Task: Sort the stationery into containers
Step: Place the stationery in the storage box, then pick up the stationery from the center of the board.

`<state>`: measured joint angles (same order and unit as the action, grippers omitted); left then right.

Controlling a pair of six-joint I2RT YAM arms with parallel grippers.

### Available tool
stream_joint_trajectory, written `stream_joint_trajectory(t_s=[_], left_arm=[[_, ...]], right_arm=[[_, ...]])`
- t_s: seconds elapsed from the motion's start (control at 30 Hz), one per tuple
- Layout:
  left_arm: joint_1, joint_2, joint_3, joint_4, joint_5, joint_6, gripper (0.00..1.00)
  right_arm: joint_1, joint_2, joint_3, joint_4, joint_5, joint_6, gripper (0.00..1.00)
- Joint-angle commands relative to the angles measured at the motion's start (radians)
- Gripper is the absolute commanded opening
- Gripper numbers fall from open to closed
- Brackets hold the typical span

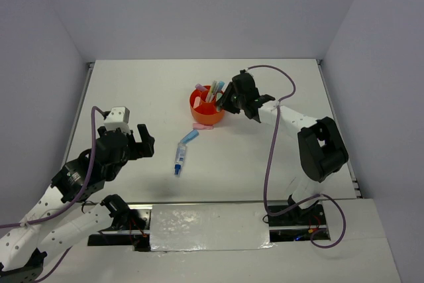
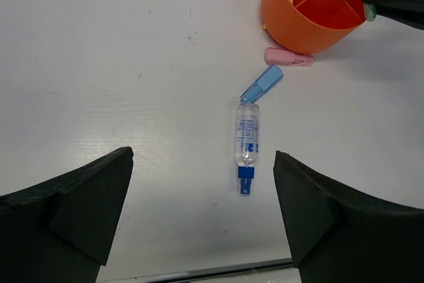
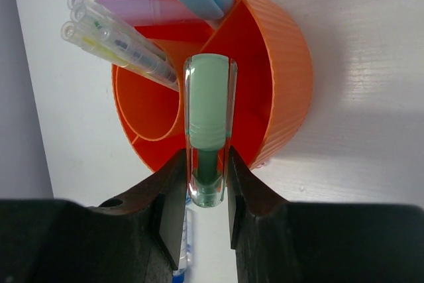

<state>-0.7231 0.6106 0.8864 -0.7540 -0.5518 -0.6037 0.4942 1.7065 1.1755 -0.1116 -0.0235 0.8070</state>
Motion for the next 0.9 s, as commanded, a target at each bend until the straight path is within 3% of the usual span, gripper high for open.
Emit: stream_joint_trajectory(t_s=[0.0,0.2,0.27,0.3,0.6,0.87], left_arm=[[0.002,-0.005,0.002,0.039,0.007,0.016,0.99],[0.002,-0.005,0.002,0.041,0.012,0.019,0.99],[0.002,-0.005,0.0,0.044,0.015,0.021,0.99],[0.002,-0.005,0.0,0.044,0.015,0.021,0.99],[0.002,-0.006,0.002,0.044,0.013,0.021,0.99],[0.004,0.017,0.0,0.042,0.006,0.016,0.99]], right_arm=[[-0.014,0.013,0.007,0.039,-0.018,0.004,0.32],[-0.016,0.013,0.015,0.027,-0.024,-0.005,0.51],[-0.016,0.01,0.021,0.018,-0.024,-0.006,0.66],[-0.016,0.01,0.023,0.016,-0.024,-0.006,0.68],[0.009,-0.112,-0.01,0.03,0.01,-0.072,0.71],[0.213,-0.191,-0.083,-0.074,0.307,-0.278,0.69]])
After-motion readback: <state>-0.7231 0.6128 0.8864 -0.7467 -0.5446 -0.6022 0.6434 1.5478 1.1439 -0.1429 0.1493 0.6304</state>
